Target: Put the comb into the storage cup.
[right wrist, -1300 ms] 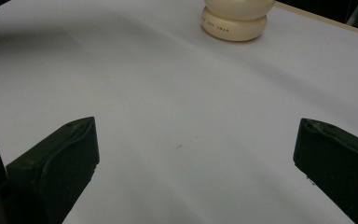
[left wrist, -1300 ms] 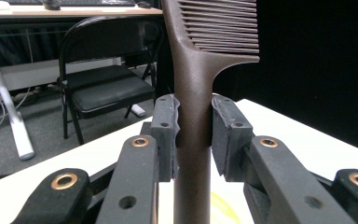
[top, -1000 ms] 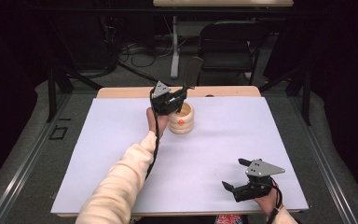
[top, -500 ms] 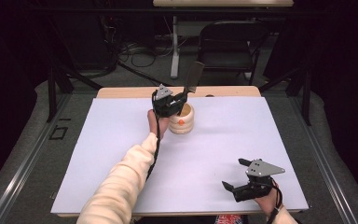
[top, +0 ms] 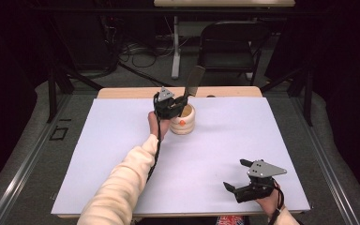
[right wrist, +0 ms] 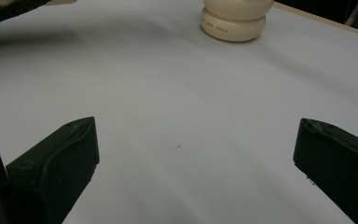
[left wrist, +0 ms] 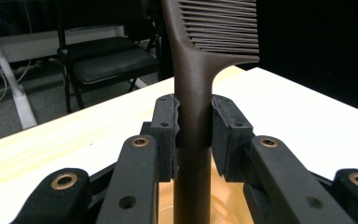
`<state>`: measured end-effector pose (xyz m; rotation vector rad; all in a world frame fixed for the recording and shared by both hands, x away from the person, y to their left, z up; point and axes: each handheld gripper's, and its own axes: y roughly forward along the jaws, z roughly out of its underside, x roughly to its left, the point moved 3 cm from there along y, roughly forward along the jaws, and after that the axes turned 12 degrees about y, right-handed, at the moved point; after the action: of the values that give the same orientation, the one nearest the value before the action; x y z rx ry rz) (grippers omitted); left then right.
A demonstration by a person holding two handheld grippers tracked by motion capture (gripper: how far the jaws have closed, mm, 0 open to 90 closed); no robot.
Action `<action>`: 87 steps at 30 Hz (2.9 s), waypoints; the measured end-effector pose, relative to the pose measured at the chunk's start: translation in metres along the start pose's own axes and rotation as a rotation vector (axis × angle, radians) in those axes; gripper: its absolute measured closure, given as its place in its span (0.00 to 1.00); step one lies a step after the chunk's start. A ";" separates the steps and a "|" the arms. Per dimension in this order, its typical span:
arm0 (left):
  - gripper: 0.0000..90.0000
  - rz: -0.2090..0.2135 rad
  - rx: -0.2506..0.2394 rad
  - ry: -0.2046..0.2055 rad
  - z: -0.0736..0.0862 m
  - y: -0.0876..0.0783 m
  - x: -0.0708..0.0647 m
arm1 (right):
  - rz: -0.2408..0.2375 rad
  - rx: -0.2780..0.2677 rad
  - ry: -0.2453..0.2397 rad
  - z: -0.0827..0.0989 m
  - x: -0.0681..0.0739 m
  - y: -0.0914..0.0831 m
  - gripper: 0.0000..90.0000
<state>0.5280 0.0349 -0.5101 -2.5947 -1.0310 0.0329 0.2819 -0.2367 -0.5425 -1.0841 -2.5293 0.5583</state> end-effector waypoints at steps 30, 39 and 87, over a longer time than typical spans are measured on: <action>0.80 -0.009 0.081 0.029 0.008 0.007 -0.004 | -0.001 0.003 0.004 0.000 -0.001 0.000 0.00; 0.79 0.004 0.107 0.018 0.010 0.005 -0.005 | -0.001 0.002 0.003 0.000 0.000 0.000 0.00; 0.02 0.068 0.172 0.090 0.009 -0.093 -0.006 | 0.003 0.007 0.008 0.000 0.000 0.000 0.00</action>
<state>0.4607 0.0968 -0.4885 -2.4501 -0.8688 0.0199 0.2819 -0.2366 -0.5429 -1.0860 -2.5175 0.5618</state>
